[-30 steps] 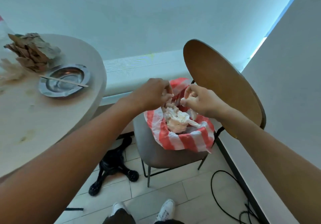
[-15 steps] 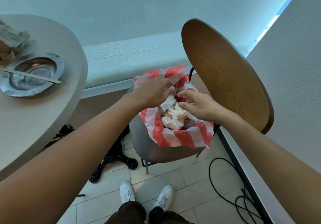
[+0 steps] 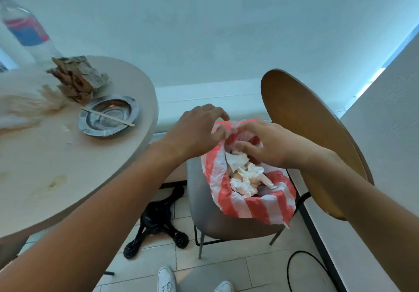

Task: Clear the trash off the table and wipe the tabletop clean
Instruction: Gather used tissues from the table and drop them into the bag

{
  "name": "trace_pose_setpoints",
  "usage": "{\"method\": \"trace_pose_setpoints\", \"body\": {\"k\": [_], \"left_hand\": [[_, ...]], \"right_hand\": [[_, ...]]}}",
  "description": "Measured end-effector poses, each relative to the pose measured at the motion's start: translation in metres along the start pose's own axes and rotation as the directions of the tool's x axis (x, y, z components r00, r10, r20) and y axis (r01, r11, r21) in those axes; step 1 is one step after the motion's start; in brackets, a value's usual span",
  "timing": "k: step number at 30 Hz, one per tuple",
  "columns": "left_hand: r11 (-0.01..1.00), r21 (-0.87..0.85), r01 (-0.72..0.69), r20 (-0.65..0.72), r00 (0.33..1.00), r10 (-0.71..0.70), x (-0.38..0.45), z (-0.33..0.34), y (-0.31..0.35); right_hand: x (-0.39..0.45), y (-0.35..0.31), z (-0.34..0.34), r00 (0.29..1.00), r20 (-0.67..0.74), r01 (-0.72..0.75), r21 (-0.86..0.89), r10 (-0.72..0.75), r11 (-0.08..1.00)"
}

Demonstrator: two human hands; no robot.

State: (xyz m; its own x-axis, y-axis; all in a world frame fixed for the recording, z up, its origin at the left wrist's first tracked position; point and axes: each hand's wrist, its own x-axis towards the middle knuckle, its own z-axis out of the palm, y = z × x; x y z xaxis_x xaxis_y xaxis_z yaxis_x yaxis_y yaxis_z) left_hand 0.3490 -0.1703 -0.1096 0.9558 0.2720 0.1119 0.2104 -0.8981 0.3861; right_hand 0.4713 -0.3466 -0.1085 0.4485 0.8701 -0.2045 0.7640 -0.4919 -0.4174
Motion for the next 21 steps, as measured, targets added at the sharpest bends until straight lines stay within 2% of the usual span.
{"method": "trace_pose_setpoints", "body": {"k": [9,14,21], "left_hand": [[0.998,0.007,0.069,-0.187,0.98,-0.066,-0.062,-0.078,-0.034],[0.997,0.014,0.08,-0.226,0.971,-0.075,-0.097,-0.11,-0.072],[0.997,0.008,0.076,-0.272,0.96,-0.071,-0.145,-0.153,-0.138]], "right_hand": [[0.024,-0.101,-0.025,0.987,-0.066,0.139,-0.112,-0.147,0.984],[0.042,-0.156,-0.017,0.972,-0.091,0.204,-0.131,-0.216,0.97],[0.06,-0.232,0.006,0.965,-0.126,0.211,-0.14,-0.229,0.967]]}}
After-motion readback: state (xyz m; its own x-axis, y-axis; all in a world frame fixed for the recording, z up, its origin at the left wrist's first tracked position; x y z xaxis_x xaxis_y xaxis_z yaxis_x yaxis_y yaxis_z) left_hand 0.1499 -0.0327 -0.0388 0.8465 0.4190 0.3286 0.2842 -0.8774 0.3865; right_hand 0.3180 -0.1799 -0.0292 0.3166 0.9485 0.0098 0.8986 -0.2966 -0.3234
